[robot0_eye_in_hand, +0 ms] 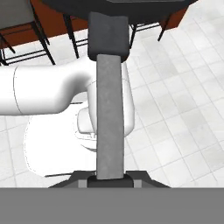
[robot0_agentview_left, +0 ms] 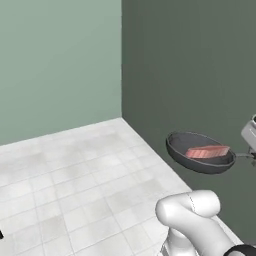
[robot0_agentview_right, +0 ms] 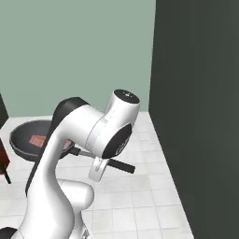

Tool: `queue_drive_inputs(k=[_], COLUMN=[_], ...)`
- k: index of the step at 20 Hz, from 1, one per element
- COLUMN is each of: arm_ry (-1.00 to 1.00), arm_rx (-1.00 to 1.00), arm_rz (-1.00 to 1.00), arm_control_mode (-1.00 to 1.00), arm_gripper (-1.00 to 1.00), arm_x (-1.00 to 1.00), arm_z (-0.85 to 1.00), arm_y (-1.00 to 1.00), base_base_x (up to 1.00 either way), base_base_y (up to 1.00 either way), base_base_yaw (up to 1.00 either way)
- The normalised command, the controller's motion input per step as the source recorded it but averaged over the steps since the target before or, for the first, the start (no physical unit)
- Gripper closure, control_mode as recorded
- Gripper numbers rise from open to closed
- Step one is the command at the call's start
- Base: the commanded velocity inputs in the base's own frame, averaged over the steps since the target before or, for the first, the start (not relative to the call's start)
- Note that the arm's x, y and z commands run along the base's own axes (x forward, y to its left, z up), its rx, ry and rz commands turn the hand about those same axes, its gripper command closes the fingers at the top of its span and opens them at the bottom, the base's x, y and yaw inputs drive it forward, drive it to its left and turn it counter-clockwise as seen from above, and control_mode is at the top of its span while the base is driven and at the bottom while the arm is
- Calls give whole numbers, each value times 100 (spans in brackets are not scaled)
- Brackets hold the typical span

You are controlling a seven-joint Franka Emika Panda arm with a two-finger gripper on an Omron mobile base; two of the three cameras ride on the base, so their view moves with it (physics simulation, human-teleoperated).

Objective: Pick up the pan with the steak in it and place it on the dining table. Then place the steak on the plate.

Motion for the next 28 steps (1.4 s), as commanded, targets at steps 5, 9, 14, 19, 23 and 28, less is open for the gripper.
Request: queue_drive_inputs(k=[5, 9, 14, 19, 23, 28], arm_ry=[0, 0, 0, 0, 0, 0], arm_rx=[0, 0, 0, 0, 0, 0], arm_rz=[0, 0, 0, 0, 0, 0], arm_control_mode=[100, 100, 100, 100, 100, 100], arm_gripper=[100, 100, 100, 100, 100, 100], arm_x=[0, 0, 0, 0, 0, 0], arm_z=[0, 0, 0, 0, 0, 0], arm_y=[0, 0, 0, 0, 0, 0], base_base_x=[5, 0, 0, 0, 8, 11], base_base_y=[0, 0, 0, 0, 0, 0], base_base_yaw=[45, 49, 49, 48, 48, 47])
